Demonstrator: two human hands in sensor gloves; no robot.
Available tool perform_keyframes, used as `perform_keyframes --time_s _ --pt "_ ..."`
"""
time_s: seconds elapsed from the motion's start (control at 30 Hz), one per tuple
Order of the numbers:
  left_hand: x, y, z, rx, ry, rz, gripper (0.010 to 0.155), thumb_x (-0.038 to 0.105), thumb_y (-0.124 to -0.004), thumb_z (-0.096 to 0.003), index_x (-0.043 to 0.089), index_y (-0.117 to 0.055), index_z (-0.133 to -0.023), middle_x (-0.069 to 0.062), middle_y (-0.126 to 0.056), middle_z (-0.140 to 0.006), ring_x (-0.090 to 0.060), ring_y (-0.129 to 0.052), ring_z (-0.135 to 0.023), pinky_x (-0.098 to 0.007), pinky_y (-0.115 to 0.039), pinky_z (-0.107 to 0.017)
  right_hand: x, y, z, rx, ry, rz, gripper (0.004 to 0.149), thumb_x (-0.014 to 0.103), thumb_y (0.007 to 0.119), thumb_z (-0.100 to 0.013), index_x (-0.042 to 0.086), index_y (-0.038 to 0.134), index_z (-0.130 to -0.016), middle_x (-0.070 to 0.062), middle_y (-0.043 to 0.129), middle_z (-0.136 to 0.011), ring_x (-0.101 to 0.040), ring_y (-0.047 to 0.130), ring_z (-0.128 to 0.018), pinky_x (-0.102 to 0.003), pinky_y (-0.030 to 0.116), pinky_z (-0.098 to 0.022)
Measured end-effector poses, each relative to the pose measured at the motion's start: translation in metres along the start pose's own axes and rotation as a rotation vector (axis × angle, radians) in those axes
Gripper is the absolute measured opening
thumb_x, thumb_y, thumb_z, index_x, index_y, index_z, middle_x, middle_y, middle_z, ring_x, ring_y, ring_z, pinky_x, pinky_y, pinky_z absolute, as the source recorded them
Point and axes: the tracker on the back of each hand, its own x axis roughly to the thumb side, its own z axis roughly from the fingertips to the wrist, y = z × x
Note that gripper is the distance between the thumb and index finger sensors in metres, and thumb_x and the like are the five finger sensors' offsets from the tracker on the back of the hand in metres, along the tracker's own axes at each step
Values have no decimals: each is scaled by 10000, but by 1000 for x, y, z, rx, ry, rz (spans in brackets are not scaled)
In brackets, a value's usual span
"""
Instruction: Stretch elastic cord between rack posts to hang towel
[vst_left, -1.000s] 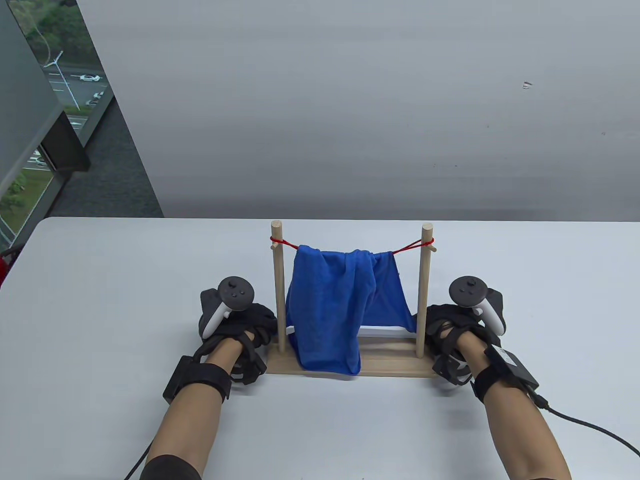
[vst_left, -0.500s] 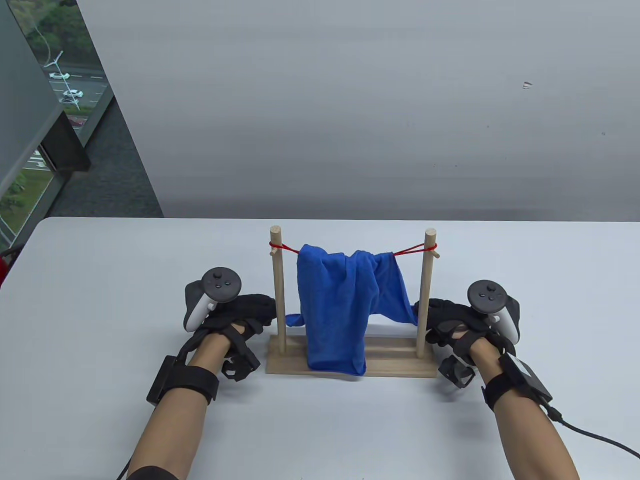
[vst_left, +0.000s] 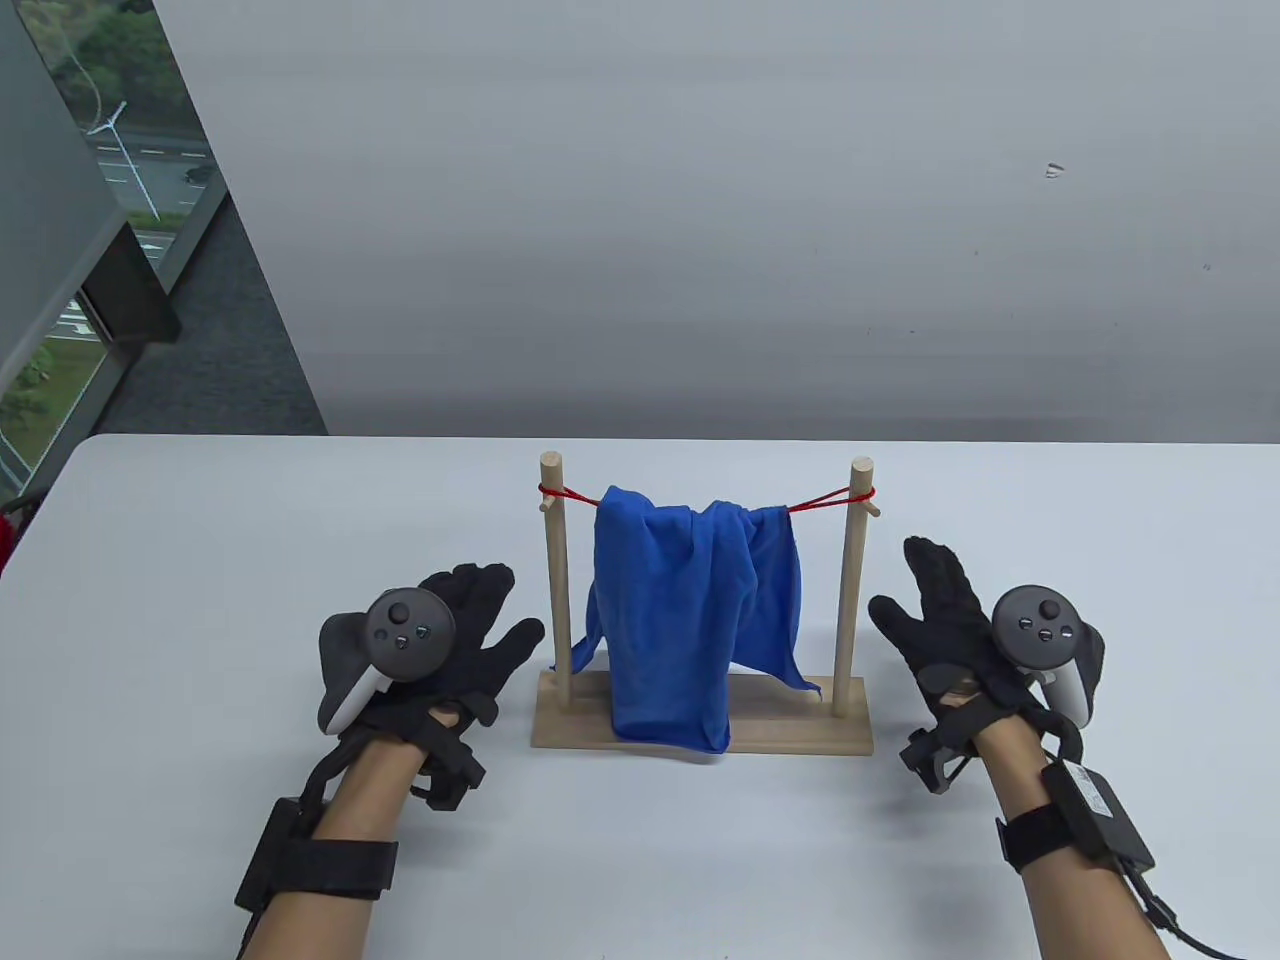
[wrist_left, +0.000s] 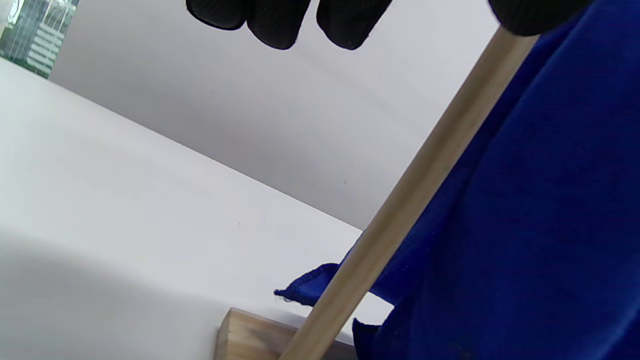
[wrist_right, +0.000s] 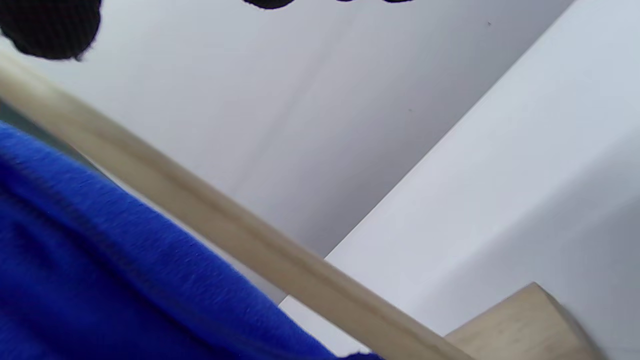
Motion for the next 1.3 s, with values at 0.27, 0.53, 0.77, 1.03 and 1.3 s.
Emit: perform_keyframes --time_s 0.27,0.53,0.77,1.03,1.3 --pt "4 -4 46 96 10 -164 894 839 -582 -400 299 -569 -1113 -79 -560 -1210 -429 -465 -1147 -748 -214 -704 29 1 48 -81 -23 343 1010 839 587 -411 251 83 -1059 -97 -97 -1067 -432 23 -1053 -770 15 -550" --pt "-1 -11 61 133 31 -235 900 849 -579 -389 309 -572 -1109 -66 -549 -1217 -413 -421 -1166 -753 -171 -675 31 12 66 -71 53 621 996 875 567 -394 338 29 -1038 -39 -185 -1038 -414 -94 -1031 -767 -60 -493" --pt "-6 -11 69 128 63 -253 938 885 -551 -368 347 -496 -1134 -50 -406 -1257 -386 -243 -1188 -768 -115 -636 35 16 71 -74 121 788 952 883 568 -391 419 15 -1013 -18 -230 -1013 -422 -128 -1016 -776 -69 -464" --pt "-11 -18 67 32 114 -231 995 972 -488 -304 449 -353 -1140 -24 -144 -1251 -391 -38 -1148 -820 -78 -566 30 25 68 -29 164 869 912 889 574 -386 484 7 -974 -2 -247 -1000 -419 -163 -995 -779 -69 -446" --pt "-12 -22 67 41 115 -239 980 962 -496 -313 442 -379 -1135 -25 -153 -1247 -390 -58 -1151 -815 -87 -575 29 24 69 -32 172 885 908 887 572 -387 481 17 -980 -8 -228 -1013 -423 -147 -999 -783 -54 -450"
